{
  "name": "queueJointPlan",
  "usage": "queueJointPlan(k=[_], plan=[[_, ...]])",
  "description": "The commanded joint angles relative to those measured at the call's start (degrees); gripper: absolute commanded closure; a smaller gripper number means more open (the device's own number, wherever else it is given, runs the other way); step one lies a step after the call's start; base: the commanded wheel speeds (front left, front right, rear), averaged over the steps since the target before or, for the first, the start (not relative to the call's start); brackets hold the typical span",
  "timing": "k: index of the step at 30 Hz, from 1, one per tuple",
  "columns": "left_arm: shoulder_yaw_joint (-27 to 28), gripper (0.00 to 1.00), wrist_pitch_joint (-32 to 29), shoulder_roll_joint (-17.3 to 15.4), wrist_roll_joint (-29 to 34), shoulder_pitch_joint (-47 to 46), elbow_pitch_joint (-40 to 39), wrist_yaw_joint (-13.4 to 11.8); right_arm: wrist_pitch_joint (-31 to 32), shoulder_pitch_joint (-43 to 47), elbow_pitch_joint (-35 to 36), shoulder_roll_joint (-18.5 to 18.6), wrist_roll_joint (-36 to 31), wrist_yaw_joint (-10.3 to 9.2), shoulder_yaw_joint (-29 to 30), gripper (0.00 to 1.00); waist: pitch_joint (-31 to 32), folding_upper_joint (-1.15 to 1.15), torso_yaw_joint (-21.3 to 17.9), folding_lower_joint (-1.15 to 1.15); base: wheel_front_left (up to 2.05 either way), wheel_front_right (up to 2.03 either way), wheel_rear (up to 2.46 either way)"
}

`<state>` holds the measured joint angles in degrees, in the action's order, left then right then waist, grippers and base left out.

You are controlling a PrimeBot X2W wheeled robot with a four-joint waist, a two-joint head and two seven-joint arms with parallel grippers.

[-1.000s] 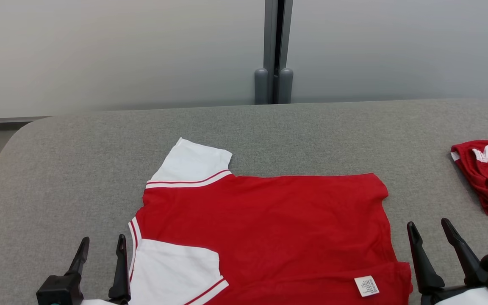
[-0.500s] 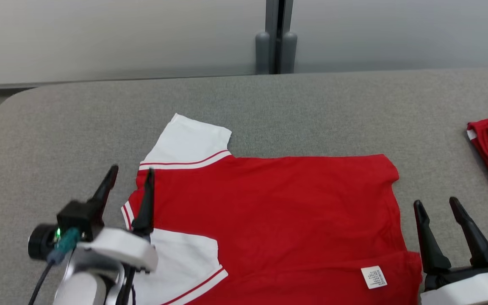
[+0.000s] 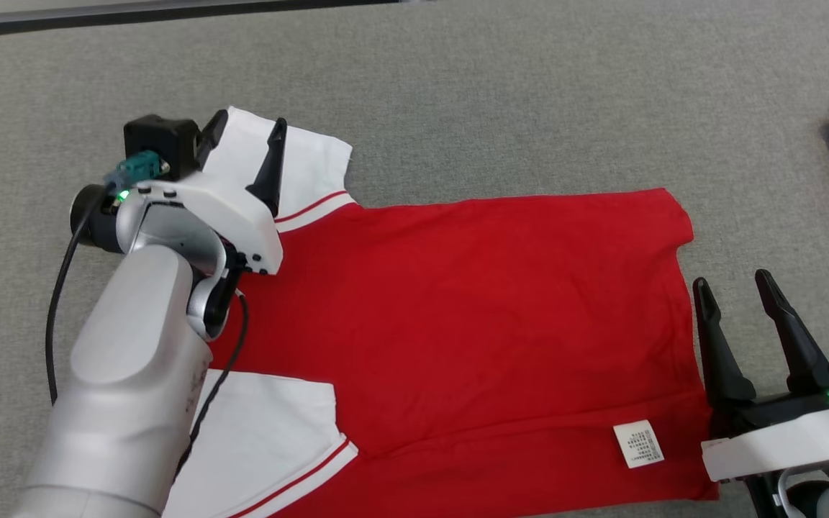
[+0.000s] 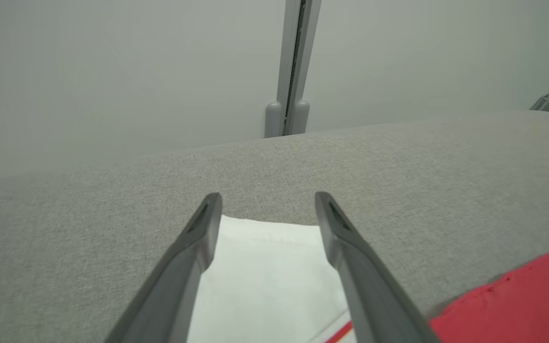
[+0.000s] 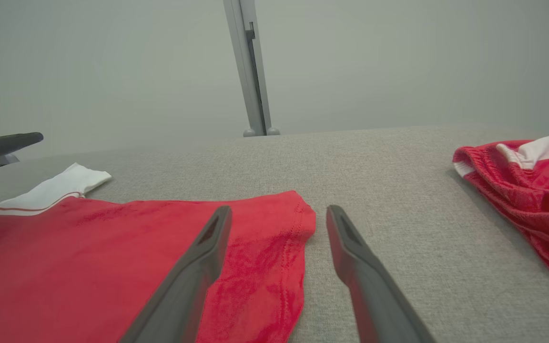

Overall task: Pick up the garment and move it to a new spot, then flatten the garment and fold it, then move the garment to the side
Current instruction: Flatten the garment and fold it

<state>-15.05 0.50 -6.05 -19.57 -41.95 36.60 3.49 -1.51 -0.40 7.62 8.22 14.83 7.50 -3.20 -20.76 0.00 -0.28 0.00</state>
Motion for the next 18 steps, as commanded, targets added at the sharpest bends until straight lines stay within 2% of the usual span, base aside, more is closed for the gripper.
queueJointPlan(k=[1,8,12,13,15,18], plan=[[-0.2,0.00,-0.4,-0.1,-0.2,-3.6,4.6,0.5,-0.5,-1.3,-0.6,0.3,0.5,-0.03,-0.4,0.00,-2.1,0.00,-1.9,0.00,0.00,0.00,0.00],[-0.7,0.00,-2.1,-0.7,-0.4,-13.0,21.8,1.5,-1.5,-3.6,-2.7,0.6,1.2,-0.03,-2.1,0.00,-3.9,0.00,-4.4,0.00,0.00,0.00,0.00],[-0.3,0.00,-5.6,-0.6,-1.4,-15.3,29.5,1.3,-2.0,-4.3,-3.7,0.7,1.6,-0.03,-2.3,0.00,-4.3,0.00,-5.1,0.00,0.00,0.00,0.00],[-0.3,0.14,-6.7,-0.5,-1.5,-15.3,31.2,1.4,-2.1,-4.3,-3.9,0.8,1.7,-0.03,-2.3,0.00,-4.2,0.00,-5.2,0.00,0.00,0.00,0.00],[-0.6,1.00,-7.1,-0.3,-1.6,-15.7,33.1,1.5,-2.2,-4.5,-4.3,0.9,1.8,-0.03,-1.9,0.00,-4.2,0.00,-5.2,0.00,0.00,0.00,0.00],[-1.3,1.00,-5.5,0.1,-1.4,-16.2,34.2,1.9,-2.4,-5.0,-5.0,1.3,1.8,-0.03,-1.1,0.00,-3.8,0.00,-5.0,0.00,0.00,0.00,0.00]])
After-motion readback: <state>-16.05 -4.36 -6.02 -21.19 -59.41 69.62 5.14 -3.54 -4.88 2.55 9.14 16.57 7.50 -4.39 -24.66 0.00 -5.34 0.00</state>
